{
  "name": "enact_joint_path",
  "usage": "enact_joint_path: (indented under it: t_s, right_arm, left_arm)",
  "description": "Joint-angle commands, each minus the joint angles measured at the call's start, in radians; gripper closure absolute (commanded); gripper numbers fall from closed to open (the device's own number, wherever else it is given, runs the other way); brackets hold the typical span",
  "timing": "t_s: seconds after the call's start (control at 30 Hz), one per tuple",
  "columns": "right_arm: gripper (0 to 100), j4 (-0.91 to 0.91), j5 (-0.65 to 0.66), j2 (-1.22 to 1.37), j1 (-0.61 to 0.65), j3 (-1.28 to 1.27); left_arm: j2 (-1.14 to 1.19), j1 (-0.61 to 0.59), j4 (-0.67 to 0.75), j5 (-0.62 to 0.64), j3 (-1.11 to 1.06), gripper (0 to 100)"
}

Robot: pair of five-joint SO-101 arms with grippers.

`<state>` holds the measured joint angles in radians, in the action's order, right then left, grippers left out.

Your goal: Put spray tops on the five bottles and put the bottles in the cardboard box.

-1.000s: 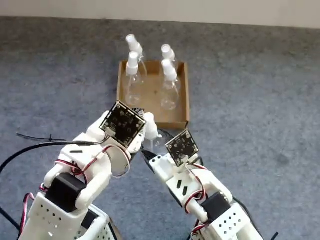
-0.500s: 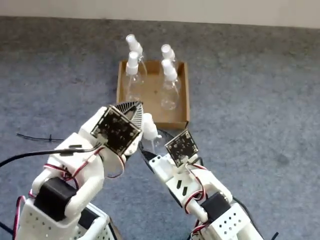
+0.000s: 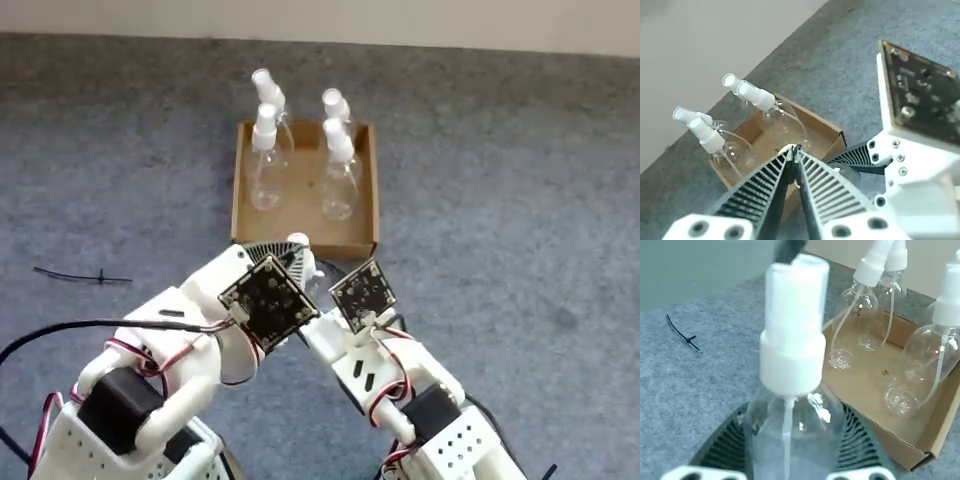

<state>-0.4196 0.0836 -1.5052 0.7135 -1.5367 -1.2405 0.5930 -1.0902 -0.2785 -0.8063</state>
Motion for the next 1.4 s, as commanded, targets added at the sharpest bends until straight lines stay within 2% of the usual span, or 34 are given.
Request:
enact_joint_path:
  t_s: [0.0,0.17,0.33,0.5,0.67,0.8,1.0,1.2,1.37]
  right_arm:
    - [99.5,0.022,0.000,-0.015,0.002,0.007]
    - [99.5,0.022,0.000,-0.015,0.004,0.007]
    - [99.5,0.018,0.002,-0.015,0.007,0.001]
    - [99.5,0.019,0.000,-0.015,-0.041,0.004]
    - [99.5,0.067,-0.006,-0.005,-0.189,0.054]
    - [99.5,0.111,-0.005,0.085,-0.197,0.200]
    - [99.5,0.154,-0.008,0.481,-0.196,0.532]
    - [99.5,0.160,-0.008,0.796,-0.090,0.785]
    - [99.5,0.154,-0.049,0.869,-0.008,0.846]
  left_arm:
    - [0.007,0.002,-0.017,-0.006,-0.002,99]
    - [0.005,-0.101,-0.011,-0.008,0.033,99]
    - [0.005,-0.268,-0.014,-0.008,0.127,99]
    - [0.005,-0.384,-0.011,-0.011,0.073,98]
    - [0.005,-0.412,-0.006,-0.008,-0.064,98]
    - [0.005,-0.414,0.028,0.046,-0.143,97]
    - [0.004,-0.415,0.018,0.158,-0.213,79]
    - [0.004,-0.407,0.015,0.247,-0.216,70]
    - [0.004,-0.409,0.020,0.250,-0.216,64]
